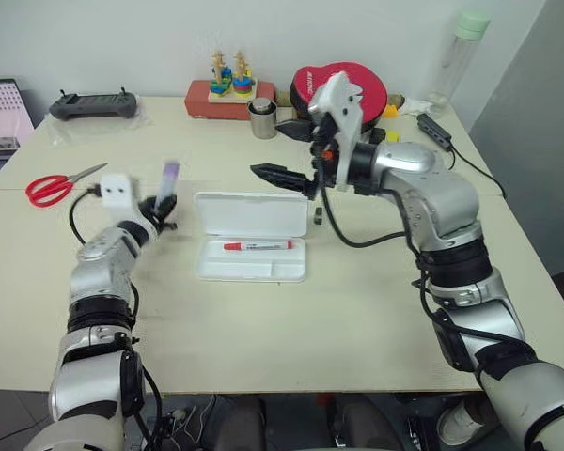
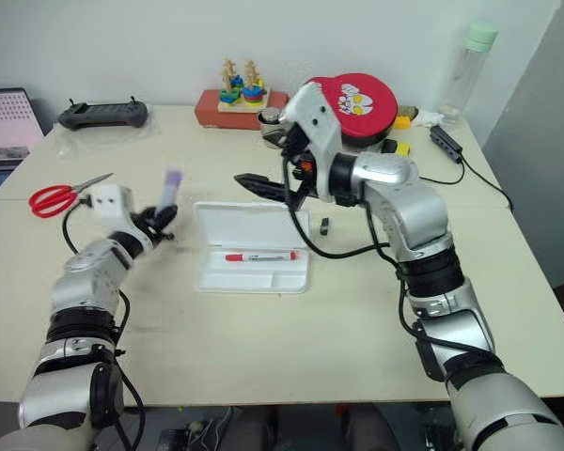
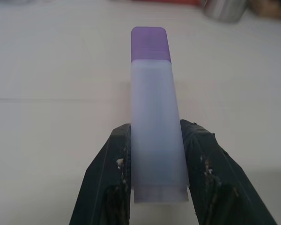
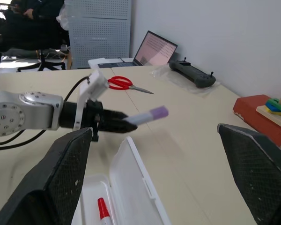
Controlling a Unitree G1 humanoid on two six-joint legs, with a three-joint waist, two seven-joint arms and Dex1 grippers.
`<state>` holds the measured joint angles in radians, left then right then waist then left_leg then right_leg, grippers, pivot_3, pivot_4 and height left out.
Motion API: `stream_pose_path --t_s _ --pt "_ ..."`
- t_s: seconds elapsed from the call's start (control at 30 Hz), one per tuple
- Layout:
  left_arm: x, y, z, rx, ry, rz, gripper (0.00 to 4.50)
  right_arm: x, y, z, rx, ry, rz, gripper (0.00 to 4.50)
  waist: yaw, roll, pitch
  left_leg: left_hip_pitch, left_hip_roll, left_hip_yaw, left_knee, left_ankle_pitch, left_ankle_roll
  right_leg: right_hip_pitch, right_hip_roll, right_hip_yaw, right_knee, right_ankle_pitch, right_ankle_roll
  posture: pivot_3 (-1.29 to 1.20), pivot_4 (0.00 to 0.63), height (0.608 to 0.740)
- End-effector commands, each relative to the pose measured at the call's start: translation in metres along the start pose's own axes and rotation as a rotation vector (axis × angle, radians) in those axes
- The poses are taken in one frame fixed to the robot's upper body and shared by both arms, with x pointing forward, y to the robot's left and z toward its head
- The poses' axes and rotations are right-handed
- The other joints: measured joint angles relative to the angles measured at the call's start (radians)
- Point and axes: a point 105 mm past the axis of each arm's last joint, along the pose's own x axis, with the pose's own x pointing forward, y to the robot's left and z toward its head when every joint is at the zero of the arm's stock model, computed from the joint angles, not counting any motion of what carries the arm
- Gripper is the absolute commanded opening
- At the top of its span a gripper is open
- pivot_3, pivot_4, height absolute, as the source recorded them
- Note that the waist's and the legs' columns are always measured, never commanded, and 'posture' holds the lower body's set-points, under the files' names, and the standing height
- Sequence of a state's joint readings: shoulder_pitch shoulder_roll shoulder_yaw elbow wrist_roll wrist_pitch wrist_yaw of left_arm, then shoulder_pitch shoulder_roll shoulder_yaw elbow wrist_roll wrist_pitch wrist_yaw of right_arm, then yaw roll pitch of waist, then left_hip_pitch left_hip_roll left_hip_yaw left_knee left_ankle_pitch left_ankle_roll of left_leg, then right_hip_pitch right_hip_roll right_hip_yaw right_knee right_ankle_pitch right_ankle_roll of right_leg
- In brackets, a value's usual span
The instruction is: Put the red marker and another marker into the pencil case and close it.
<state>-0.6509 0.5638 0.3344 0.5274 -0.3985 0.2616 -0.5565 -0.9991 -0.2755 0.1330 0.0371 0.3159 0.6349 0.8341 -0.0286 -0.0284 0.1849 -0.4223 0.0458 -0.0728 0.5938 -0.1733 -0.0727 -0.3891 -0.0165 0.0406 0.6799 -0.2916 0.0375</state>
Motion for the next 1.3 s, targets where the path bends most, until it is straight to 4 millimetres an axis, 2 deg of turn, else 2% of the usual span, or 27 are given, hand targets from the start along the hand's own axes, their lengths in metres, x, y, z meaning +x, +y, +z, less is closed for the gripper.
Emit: stream_pose_path --t_s 0.03,0.1,0.17,0.27,0.33,0.53,0.9,1.03,1.07,1.1,1.3 --pt "-0.036 -0.074 0.066 0.118 -0.134 -0.490 1.22 -0.027 0.002 0.012 -0.008 -0.035 0.043 4.50 -0.004 0.000 0.000 -0.001 0.000 0.000 0.000 0.000 0.000 0.000 0.000 0.001 -0.001 0.000 0.000 0.00 0.150 0.740" --pt "-0.053 -0.099 0.060 0.198 -0.051 -0.659 1.22 -0.035 0.005 0.007 -0.007 -0.005 0.070 4.50 -0.003 0.001 0.001 -0.001 -0.002 0.001 0.000 -0.001 -0.001 0.000 -0.003 0.001 -0.001 0.000 0.000 0.00 0.150 0.740" --pt "-0.067 -0.113 0.036 0.350 0.124 -0.795 1.22 -0.043 0.004 0.002 -0.018 0.029 0.076 4.50 -0.004 0.002 0.001 0.000 -0.002 0.001 0.000 -0.001 -0.001 0.000 -0.002 0.001 -0.001 0.000 0.000 0.00 0.150 0.740" --pt "-0.083 -0.112 0.005 0.545 0.346 -0.913 1.22 -0.049 -0.004 -0.004 -0.042 0.070 0.043 4.50 -0.007 0.004 0.003 0.003 0.000 0.002 -0.001 -0.001 -0.001 0.001 0.000 0.002 0.000 -0.001 0.000 0.00 0.150 0.740" --pt "-0.088 -0.107 -0.007 0.619 0.446 -0.959 1.22 -0.051 -0.008 -0.005 -0.048 0.077 0.028 4.50 -0.011 0.004 0.003 0.005 0.001 0.003 -0.001 -0.001 -0.001 0.001 0.002 0.003 0.000 -0.002 -0.001 0.00 0.150 0.740" --pt "-0.080 -0.084 -0.031 0.784 0.586 -1.006 1.22 -0.052 0.000 -0.005 -0.053 0.078 0.048 4.50 -0.010 0.005 0.003 0.005 0.003 0.003 0.000 0.000 0.000 0.000 0.003 0.005 0.000 -0.004 0.003 0.00 0.150 0.740" --pt "-0.063 -0.082 -0.042 0.860 0.630 -1.076 1.22 -0.058 0.015 -0.016 -0.022 0.108 0.051 4.50 -0.004 0.004 0.003 0.001 0.002 0.003 -0.001 0.000 0.001 -0.002 0.003 0.004 0.000 -0.002 -0.001 0.00 0.150 0.740" --pt "-0.061 -0.085 -0.042 0.832 0.633 -1.095 1.22 -0.059 0.018 -0.019 -0.011 0.119 0.051 4.50 -0.004 0.004 0.003 0.001 0.002 0.003 0.000 0.000 0.001 -0.001 0.003 0.004 0.000 -0.002 -0.001 0.00 0.150 0.740" --pt "-0.061 -0.085 -0.042 0.831 0.634 -1.098 1.92 -0.059 0.018 -0.019 -0.009 0.120 0.047 4.50 -0.004 0.004 0.003 0.001 0.002 0.003 0.000 0.000 0.001 -0.001 0.003 0.004 0.000 -0.002 -0.001 0.00 0.150 0.740" --pt "-0.060 -0.086 -0.041 0.831 0.635 -1.098 1.99 -0.059 0.018 -0.019 -0.007 0.119 0.044 4.50 -0.004 0.004 0.003 0.001 0.002 0.003 0.000 0.000 0.001 -0.001 0.003 0.004 0.000 -0.002 -0.001 0.00 0.150 0.740" --pt "-0.057 -0.088 -0.038 0.832 0.616 -1.087 3.16 -0.057 0.013 -0.023 0.008 0.122 0.018 4.50 -0.004 0.004 0.003 0.001 0.002 0.003 0.001 0.000 0.001 -0.001 0.003 0.004 0.000 -0.002 -0.001 0.00 0.150 0.740"
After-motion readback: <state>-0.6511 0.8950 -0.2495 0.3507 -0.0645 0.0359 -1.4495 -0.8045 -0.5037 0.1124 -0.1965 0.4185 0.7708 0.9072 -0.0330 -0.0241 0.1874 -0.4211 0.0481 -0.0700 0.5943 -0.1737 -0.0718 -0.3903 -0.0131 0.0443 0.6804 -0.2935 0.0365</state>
